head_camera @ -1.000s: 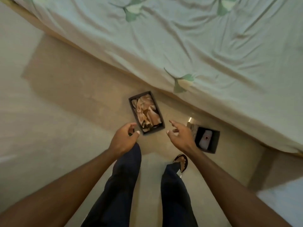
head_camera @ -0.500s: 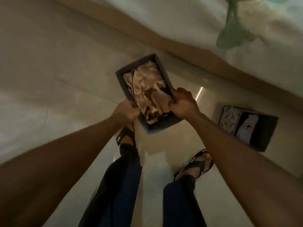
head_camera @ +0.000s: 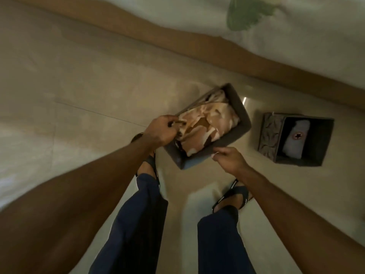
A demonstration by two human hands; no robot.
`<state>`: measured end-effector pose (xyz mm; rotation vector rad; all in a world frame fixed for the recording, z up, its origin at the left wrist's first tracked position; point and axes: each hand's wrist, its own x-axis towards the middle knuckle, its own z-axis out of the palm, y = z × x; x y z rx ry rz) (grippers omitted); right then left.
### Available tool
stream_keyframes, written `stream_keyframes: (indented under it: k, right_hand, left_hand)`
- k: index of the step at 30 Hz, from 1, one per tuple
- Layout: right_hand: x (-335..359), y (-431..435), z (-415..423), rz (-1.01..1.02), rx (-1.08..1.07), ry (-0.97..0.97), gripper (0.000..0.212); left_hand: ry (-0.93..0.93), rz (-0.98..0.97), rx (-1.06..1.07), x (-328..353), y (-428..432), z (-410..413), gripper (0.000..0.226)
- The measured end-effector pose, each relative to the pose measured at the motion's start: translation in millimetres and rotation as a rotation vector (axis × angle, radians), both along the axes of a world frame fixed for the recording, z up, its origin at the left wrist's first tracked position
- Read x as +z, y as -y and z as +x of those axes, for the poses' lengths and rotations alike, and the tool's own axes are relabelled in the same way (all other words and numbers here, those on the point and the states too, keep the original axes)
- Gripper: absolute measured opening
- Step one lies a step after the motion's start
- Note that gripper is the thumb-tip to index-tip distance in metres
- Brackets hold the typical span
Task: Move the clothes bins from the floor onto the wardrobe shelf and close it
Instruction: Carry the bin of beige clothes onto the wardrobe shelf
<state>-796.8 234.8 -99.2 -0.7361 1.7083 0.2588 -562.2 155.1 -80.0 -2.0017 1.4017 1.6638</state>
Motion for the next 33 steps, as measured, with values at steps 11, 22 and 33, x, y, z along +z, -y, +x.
stream_keyframes:
  k: [11,22,33]
  right_hand:
    - [-19.0,-24.4,-52.8,-0.229,-0.036,-0.275,0.038]
    - [-30.7,-22.4,-90.5,-0.420,0.230,-0.280,0.037]
    - [9.3,-43.8,-90.0,-0.302,0.119,-0.174,0.028]
  left_hand:
    - [0.190,0.071,-0.010,-6.9,-63.8,-22.9,0.039]
    - [0.183,0.076,0.001,-23.4,-37.7,-32.1,0.036]
    - [0.218,0.060,-0.184,23.1,-72.5,-40.6,0.031]
